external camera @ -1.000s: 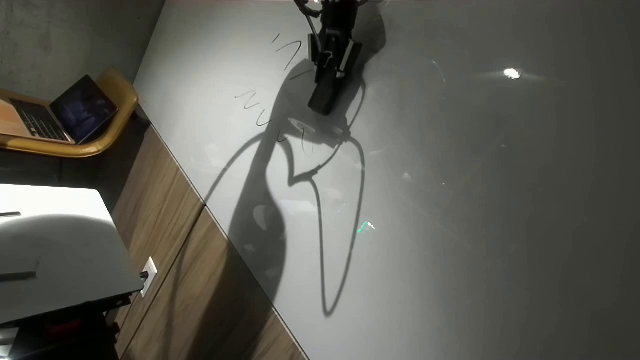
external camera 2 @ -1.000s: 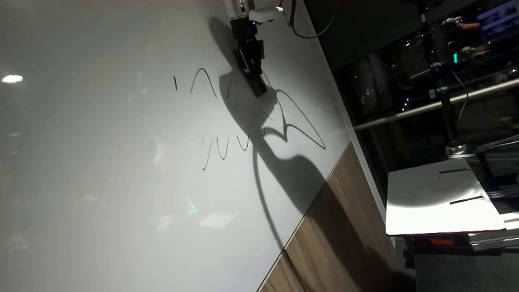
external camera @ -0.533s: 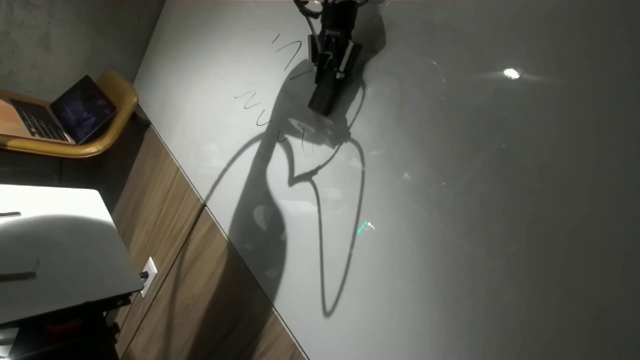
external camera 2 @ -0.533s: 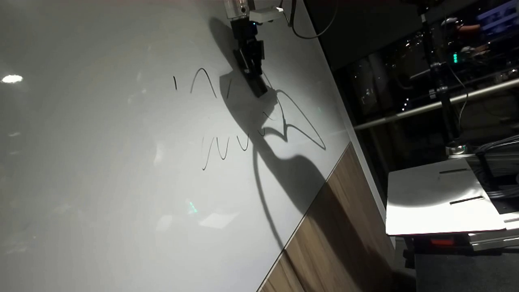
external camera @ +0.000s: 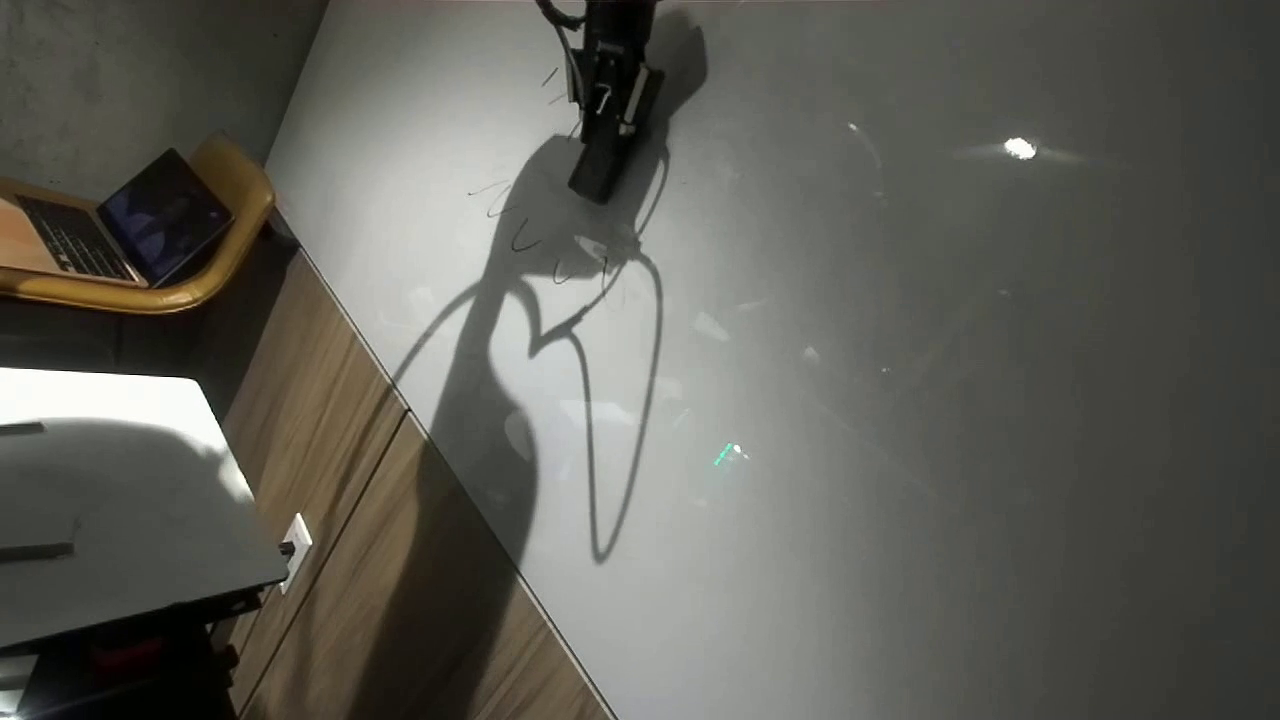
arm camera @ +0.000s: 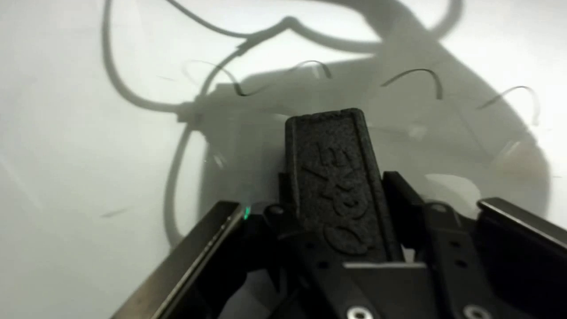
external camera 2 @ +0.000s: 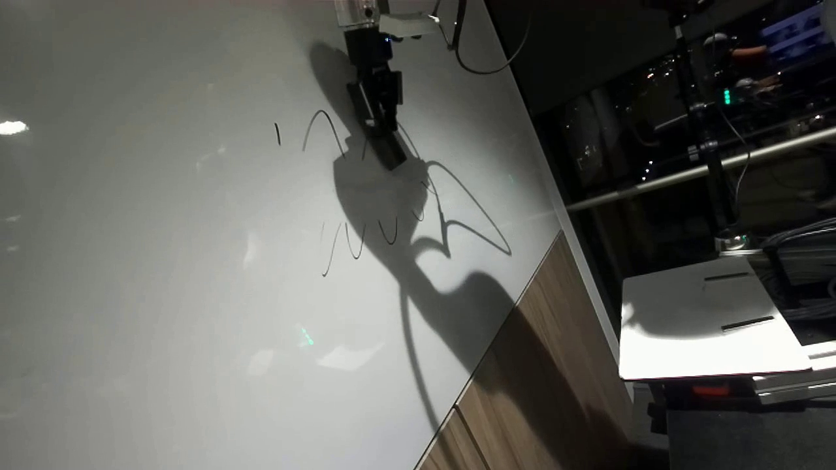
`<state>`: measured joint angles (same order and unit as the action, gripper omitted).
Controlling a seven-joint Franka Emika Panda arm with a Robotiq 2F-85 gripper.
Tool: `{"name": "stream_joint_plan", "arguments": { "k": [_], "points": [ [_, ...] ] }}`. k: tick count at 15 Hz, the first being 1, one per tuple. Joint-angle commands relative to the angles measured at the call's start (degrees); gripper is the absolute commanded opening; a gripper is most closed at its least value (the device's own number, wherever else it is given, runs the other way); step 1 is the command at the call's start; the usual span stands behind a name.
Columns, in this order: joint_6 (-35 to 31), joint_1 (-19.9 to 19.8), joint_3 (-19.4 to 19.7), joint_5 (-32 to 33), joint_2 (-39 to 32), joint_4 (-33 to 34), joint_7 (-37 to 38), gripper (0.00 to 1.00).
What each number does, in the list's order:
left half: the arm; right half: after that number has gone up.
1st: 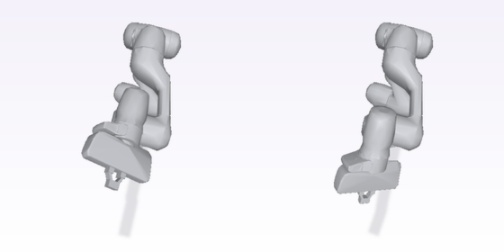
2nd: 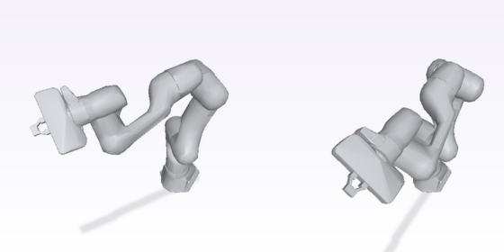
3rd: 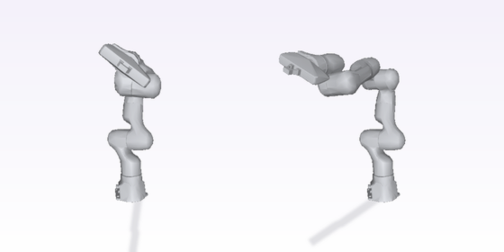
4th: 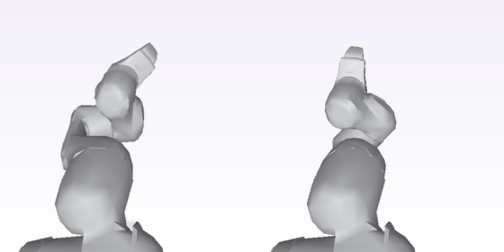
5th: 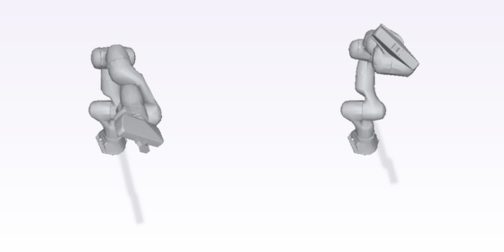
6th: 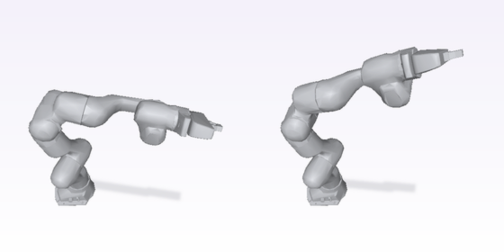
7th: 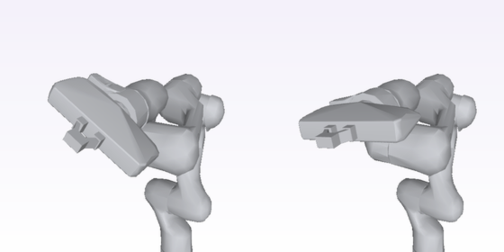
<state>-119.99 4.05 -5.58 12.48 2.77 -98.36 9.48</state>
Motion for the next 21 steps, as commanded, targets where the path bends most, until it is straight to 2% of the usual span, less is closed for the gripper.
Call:
{"name": "stream_joint_plan", "arguments": {
  "k": [1,4,7,12,18,21],
  "points": [
    [-6.92,4.68,-5.02,1.92,0.22,-2.94,6.94,0.28],
    [-10.38,9.35,-10.2,7.08,-2.92,-2.35,15.75,0.28],
    [-11.29,12.37,-12.26,12.85,-5.65,-0.52,21.15,0.28],
    [-8.93,14.15,-10.91,19.46,-9.34,3.79,23.12,0.28],
    [0.46,14.6,-8.37,20.17,-11.6,14.06,20.53,0.28],
    [4.63,13.28,-7.17,20.24,-11.3,18.19,18.25,0.28]
  ]
}}
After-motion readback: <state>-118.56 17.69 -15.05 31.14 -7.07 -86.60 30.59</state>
